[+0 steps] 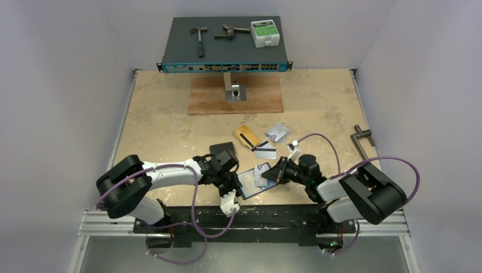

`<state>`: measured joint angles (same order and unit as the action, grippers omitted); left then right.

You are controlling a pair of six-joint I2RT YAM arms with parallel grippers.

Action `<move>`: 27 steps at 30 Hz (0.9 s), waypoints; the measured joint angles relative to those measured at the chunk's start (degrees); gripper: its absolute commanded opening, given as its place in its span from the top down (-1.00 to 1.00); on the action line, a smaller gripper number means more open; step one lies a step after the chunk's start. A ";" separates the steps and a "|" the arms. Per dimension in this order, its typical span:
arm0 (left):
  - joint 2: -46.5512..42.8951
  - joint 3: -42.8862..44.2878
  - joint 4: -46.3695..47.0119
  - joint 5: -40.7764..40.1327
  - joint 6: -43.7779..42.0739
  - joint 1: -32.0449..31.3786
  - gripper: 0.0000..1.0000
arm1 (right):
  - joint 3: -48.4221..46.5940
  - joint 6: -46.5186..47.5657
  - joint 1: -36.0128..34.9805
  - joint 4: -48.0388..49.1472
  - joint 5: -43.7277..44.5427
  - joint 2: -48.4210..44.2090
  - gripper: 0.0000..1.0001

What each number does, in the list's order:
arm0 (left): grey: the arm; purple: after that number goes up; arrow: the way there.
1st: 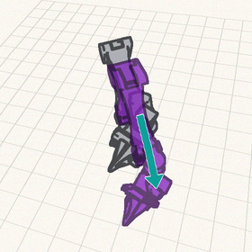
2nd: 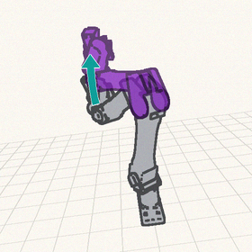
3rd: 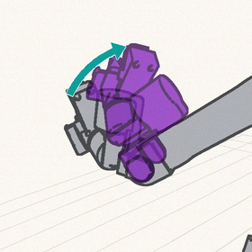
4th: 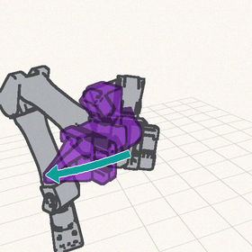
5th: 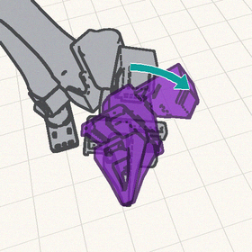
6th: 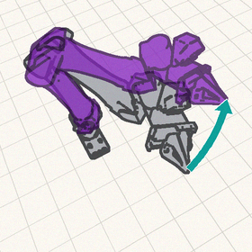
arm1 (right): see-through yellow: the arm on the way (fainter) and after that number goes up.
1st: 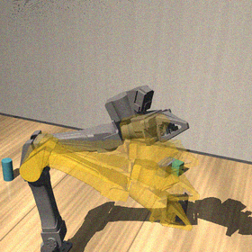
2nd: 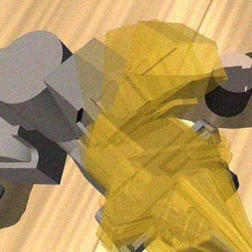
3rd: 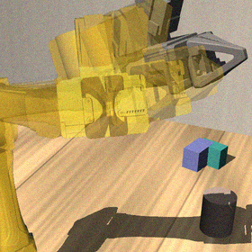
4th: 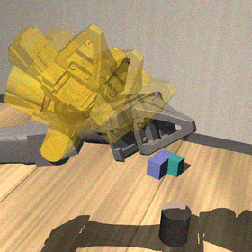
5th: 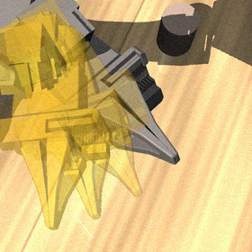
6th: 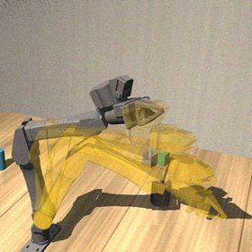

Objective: Put the credit cards into the card holder
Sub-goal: Insert the credit card into the card holder.

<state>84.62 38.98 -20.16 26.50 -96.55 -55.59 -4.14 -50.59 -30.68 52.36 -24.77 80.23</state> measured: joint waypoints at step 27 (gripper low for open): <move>-0.46 -0.94 2.08 -1.07 0.24 -0.74 0.64 | -0.74 0.74 0.39 -3.39 -6.75 2.32 1.00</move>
<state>84.16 38.04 -18.09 25.43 -96.31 -56.34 -4.89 -49.84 -30.28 48.97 -31.53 82.54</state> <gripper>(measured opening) 0.188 0.004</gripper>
